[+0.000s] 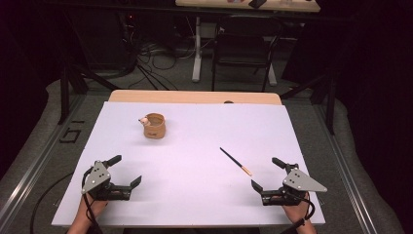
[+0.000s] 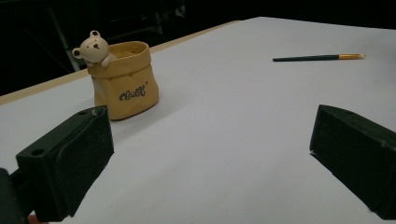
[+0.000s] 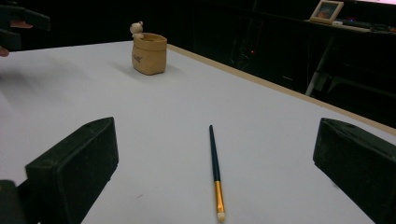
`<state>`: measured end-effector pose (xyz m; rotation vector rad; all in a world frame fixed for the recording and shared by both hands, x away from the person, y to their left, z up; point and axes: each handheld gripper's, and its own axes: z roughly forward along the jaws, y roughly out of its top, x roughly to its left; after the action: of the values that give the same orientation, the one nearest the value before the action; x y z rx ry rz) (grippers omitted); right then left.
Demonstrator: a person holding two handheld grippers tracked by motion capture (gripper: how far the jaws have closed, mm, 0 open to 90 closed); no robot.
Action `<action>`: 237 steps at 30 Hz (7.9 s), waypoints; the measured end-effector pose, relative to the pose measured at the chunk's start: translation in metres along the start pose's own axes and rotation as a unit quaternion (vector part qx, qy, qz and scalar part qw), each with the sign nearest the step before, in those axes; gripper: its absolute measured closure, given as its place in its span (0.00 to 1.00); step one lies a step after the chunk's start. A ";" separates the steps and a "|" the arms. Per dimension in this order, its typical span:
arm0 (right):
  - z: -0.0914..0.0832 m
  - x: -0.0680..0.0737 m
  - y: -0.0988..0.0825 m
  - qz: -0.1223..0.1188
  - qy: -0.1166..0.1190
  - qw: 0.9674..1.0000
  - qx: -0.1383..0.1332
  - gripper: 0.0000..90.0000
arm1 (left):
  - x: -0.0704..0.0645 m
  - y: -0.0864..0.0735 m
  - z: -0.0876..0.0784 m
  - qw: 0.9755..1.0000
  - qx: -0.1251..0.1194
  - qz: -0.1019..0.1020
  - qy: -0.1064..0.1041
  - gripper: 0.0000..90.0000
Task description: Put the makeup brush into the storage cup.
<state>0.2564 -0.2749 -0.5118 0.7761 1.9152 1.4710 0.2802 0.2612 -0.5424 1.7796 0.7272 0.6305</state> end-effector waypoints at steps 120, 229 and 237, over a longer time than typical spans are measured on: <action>0.146 -0.035 0.029 -0.007 0.045 0.882 0.470 0.35 | 0.001 -0.001 0.004 1.000 0.027 0.001 -0.004 0.00; 0.153 -0.026 0.050 -0.098 0.086 0.829 0.544 0.94 | 0.000 -0.001 0.006 0.999 0.036 0.006 -0.010 0.00; 0.154 -0.020 0.053 -0.119 0.103 0.827 0.540 0.94 | 0.000 -0.001 0.006 0.999 0.036 0.006 -0.012 0.00</action>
<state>0.3908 -0.1825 -0.4909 0.7758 2.8722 0.1909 0.2839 0.2575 -0.5456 1.8557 0.7312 0.5958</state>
